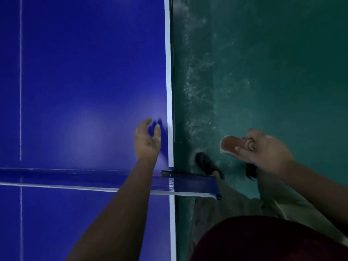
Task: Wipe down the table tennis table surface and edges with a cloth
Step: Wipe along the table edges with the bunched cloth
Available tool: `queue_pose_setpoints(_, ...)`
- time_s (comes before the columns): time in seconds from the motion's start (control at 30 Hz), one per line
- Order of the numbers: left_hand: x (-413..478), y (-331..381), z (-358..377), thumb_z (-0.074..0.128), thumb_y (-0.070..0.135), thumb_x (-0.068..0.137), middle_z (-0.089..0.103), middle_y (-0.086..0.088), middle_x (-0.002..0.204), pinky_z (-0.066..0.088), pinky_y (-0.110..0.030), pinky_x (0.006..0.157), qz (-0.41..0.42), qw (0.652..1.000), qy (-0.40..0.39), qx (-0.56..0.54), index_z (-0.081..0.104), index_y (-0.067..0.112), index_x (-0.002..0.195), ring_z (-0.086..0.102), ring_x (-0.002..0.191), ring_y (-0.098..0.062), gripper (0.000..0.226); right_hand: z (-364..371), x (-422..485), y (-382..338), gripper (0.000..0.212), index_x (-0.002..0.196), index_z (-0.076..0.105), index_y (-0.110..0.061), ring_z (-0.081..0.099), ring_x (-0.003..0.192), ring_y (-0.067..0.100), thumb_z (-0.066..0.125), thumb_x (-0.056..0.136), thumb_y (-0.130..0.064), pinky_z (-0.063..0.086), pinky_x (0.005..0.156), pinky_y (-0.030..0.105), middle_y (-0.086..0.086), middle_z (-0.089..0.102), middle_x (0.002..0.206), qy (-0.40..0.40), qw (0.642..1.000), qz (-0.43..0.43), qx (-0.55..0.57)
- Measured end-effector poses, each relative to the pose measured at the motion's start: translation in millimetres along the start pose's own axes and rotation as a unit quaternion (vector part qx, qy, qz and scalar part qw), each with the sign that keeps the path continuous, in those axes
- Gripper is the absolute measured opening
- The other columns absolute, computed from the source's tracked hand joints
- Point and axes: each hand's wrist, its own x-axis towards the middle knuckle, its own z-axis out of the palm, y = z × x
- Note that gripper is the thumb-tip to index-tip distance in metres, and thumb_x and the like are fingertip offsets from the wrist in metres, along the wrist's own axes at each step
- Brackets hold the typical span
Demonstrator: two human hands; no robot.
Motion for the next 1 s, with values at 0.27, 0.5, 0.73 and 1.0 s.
queue_pose_setpoints(0.27, 30.8, -70.2, 13.7, 0.057, 0.04, 0.112, 0.027, -0.006, 0.179, 0.016, -0.048, 0.137, 0.165, 0.962, 0.003, 0.219, 0.042, 0.02, 0.168, 0.019, 0.168, -0.027, 0.061, 88.0, 31.1, -88.4, 0.04, 0.082, 0.043, -0.032, 0.055, 0.07, 0.003, 0.071, 0.092, -0.06, 0.034, 0.052, 0.024, -0.011, 0.057, 0.08, -0.065, 0.992, 0.003, 0.105)
queue_pose_setpoints(0.5, 39.5, -103.0, 19.3, 0.044, 0.048, 0.115, 0.022, -0.007, 0.181, 0.012, -0.059, 0.136, 0.255, 0.931, 0.05, 0.254, 0.033, 0.024, 0.172, 0.014, 0.169, -0.028, 0.063, 137.4, 46.3, -150.6, 0.04, 0.085, 0.054, -0.021, 0.059, 0.074, 0.01, 0.078, 0.088, -0.053, 0.035, 0.055, 0.023, 0.0, 0.063, 0.089, -0.079, 0.977, 0.059, 0.191)
queue_pose_setpoints(0.73, 42.6, -113.1, 20.4, 0.049, 0.041, 0.112, 0.026, -0.005, 0.18, 0.018, -0.059, 0.134, 0.259, 0.937, 0.072, 0.222, 0.04, 0.024, 0.169, 0.018, 0.169, -0.027, 0.06, 155.5, 31.6, -191.0, 0.057, 0.075, 0.057, -0.001, 0.067, 0.053, 0.022, 0.048, 0.115, -0.04, 0.058, 0.06, 0.029, 0.003, 0.063, 0.054, -0.115, 0.864, 0.074, 0.485)
queue_pose_setpoints(1.0, 40.8, -112.2, 18.9, 0.05, 0.037, 0.112, 0.027, -0.006, 0.18, 0.018, -0.059, 0.134, 0.26, 0.939, 0.075, 0.214, 0.042, 0.023, 0.168, 0.019, 0.169, -0.027, 0.059, 187.6, 37.1, -180.7, 0.065, 0.147, 0.044, -0.012, 0.064, 0.119, 0.015, 0.082, 0.095, -0.026, 0.049, 0.098, 0.014, 0.0, 0.06, 0.131, -0.101, 0.863, 0.178, 0.462)
